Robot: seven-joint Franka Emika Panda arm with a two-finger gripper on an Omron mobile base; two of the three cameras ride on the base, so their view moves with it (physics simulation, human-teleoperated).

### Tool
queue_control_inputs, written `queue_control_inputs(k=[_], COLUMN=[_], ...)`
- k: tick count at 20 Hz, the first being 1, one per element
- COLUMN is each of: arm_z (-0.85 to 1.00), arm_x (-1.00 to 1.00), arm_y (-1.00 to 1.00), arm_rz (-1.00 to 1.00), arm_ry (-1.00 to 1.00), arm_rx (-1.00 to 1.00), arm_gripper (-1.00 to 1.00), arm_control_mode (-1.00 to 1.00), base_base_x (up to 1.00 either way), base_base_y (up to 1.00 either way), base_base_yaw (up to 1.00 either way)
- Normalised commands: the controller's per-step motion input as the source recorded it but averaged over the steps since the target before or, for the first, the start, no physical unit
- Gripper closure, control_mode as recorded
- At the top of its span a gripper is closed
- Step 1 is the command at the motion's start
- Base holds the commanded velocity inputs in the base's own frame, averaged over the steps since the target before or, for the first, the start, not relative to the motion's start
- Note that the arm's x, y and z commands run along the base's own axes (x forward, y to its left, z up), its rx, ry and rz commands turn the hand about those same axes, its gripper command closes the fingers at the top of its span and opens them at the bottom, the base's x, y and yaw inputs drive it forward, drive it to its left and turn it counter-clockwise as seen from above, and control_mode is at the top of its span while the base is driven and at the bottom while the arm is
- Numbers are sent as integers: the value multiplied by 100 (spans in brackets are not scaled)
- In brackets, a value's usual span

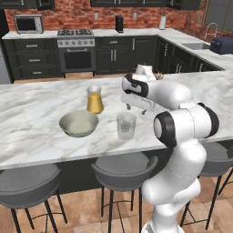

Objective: There are two ice cubes in the ice bowl. Place both ice cubes in the glass cup.

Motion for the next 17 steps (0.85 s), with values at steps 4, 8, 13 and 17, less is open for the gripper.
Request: queue_control_inputs(k=[4, 8, 13, 17], arm_z=[4, -8, 0, 9], arm_x=[-100, -100, -100, -100], arm_y=[-58, -81, -80, -72], arm_rz=[13, 8, 8, 5], arm_ry=[-33, -26, -22, -52], arm_rx=[0, 0, 0, 4], arm_gripper=[-100, -100, -100, -100], arm_control_mode=[-100, -100, -100, -100], base_base_x=[0, 0, 0, 0], base_base_y=[0, 0, 0, 0], base_base_yaw=[0, 0, 0, 0])
